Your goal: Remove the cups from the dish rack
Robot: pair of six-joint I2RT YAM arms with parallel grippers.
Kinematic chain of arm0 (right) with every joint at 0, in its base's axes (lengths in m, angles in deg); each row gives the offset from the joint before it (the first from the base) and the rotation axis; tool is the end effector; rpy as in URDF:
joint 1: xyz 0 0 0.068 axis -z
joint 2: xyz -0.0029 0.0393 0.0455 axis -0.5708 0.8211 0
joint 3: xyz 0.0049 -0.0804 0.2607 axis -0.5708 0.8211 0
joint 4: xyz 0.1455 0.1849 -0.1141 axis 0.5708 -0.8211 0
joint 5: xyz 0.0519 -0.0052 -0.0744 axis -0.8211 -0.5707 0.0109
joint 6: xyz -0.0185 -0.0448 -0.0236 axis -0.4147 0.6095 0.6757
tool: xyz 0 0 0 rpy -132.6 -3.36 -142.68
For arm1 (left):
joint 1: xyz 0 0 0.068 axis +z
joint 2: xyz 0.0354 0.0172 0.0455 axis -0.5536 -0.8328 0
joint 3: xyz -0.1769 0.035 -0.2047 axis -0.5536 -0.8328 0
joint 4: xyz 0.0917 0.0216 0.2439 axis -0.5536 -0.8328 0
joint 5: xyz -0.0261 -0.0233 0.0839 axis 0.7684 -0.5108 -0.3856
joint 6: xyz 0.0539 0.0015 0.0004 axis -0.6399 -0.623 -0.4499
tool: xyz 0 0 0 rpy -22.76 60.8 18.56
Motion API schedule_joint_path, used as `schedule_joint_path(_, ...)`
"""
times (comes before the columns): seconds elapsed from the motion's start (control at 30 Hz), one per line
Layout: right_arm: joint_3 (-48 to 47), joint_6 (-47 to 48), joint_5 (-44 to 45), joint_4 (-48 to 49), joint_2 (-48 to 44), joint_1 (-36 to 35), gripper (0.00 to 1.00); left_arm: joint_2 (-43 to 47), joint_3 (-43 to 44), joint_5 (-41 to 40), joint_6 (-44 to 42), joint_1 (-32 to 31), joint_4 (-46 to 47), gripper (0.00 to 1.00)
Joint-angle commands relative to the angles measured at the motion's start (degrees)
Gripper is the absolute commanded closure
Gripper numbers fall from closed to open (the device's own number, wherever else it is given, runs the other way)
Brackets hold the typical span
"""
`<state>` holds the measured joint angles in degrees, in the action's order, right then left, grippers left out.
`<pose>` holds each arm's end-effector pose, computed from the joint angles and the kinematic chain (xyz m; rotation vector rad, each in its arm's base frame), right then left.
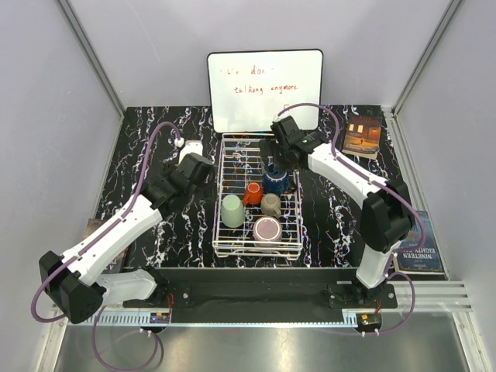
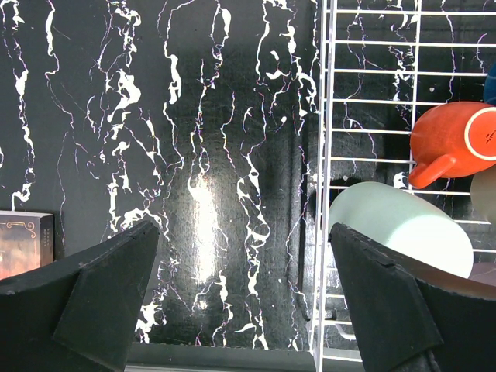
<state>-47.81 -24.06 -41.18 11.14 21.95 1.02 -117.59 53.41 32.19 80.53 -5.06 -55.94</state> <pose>0.3311 0.2168 0.2784 -0.2492 2.5044 0.2527 0.1879 -0.1285 0.3205 0.0112 2.3459 0.0632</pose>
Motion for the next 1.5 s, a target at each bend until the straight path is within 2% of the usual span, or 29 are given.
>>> schedule_joint_path(0.0, -3.02, 0.83, -1.12, 0.07, 1.67, -0.76, 0.0, 0.03, -0.2, 0.76, -0.46, -0.17, 1.72, 0.01)
schedule_joint_path(0.47, -4.08, -0.23, -2.52, -1.51, 7.47, -1.02, 0.0, -0.14, -1.69, 1.46, 0.86, -0.17, 1.99, 0.01)
schedule_joint_path(0.93, -1.01, -1.28, -2.53, -2.39, 9.23, -1.11, 0.0, -0.85, -2.31, 2.43, 0.78, -0.26, 2.6, 0.01)
schedule_joint_path(1.47, -1.27, -2.87, 8.19, -10.21, 11.17, -1.82, 0.0, -1.99, -2.57, 3.48, 0.07, -0.26, 4.1, 0.01)
